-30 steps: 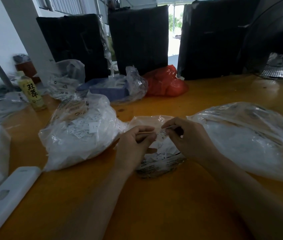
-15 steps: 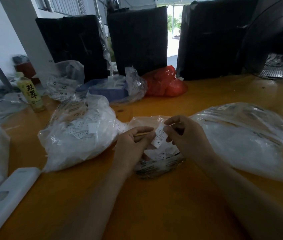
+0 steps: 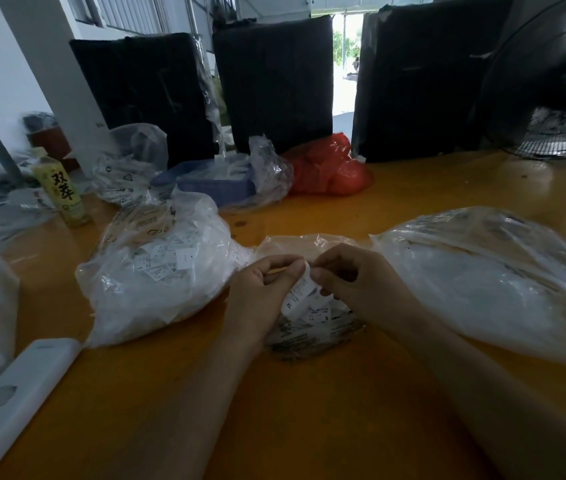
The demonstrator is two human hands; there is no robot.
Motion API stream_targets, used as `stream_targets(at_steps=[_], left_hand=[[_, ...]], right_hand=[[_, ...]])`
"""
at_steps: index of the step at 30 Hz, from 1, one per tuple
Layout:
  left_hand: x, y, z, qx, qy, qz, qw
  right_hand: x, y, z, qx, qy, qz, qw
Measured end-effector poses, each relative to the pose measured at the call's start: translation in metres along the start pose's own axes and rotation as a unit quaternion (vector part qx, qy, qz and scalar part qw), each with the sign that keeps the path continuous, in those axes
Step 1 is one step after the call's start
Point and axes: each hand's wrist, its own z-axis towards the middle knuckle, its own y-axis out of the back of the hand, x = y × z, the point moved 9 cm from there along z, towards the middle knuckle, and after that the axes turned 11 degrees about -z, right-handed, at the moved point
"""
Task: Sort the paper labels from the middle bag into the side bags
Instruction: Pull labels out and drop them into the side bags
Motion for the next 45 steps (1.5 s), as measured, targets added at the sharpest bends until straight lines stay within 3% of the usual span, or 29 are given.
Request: stream_targets(at_steps=[3,7,10,12,14,15,17,19,22,25,30,38,43,45], left_hand=[[0.000,-0.001,0.000,0.000,-0.001,0.006,1.000],[-0.005,-0.001,-0.002,0.007,-0.023,0.041,0.999],[-0.030,-0.001,-0.007,-0.011,-0.130,0.138,0.982],[-0.066,0.004,-0.020,-0.068,-0.278,0.248,0.925],[-0.103,0.023,-0.037,-0.166,-0.403,0.330,0.837],[-0.116,0.040,-0.041,-0.221,-0.430,0.352,0.801],[-0.132,0.082,-0.041,-0.310,-0.408,0.374,0.773],[-0.130,0.116,-0.033,-0.350,-0.335,0.402,0.777],[-0.112,0.133,-0.017,-0.334,-0.240,0.453,0.791],[-0.101,0.132,-0.010,-0.309,-0.217,0.453,0.807],[-0.092,0.120,0.002,-0.261,-0.203,0.487,0.808],[-0.091,0.111,0.002,-0.251,-0.209,0.440,0.836],[-0.111,0.094,-0.017,-0.297,-0.301,0.484,0.766],[-0.115,0.073,-0.026,-0.266,-0.373,0.454,0.764]], right_hand=[[-0.002,-0.001,-0.001,0.007,-0.004,0.001,1.000],[-0.004,0.018,0.000,-0.081,-0.014,-0.001,0.997],[-0.001,0.024,-0.001,-0.099,-0.017,-0.003,0.995],[0.001,0.033,-0.002,-0.122,-0.026,-0.074,0.989],[0.003,0.046,-0.002,-0.136,-0.035,-0.216,0.966],[0.000,0.051,-0.002,-0.123,-0.048,-0.292,0.947],[-0.017,0.060,-0.001,-0.063,-0.106,-0.417,0.900],[-0.032,0.071,-0.006,-0.016,-0.171,-0.487,0.856],[-0.039,0.094,-0.014,-0.035,-0.220,-0.515,0.828],[-0.051,0.105,-0.016,-0.025,-0.252,-0.514,0.820],[-0.072,0.099,-0.024,0.099,-0.328,-0.520,0.782],[-0.071,0.106,-0.018,-0.004,-0.292,-0.512,0.808],[-0.066,0.108,-0.011,-0.071,-0.284,-0.424,0.857],[-0.059,0.099,-0.006,-0.078,-0.247,-0.369,0.892]])
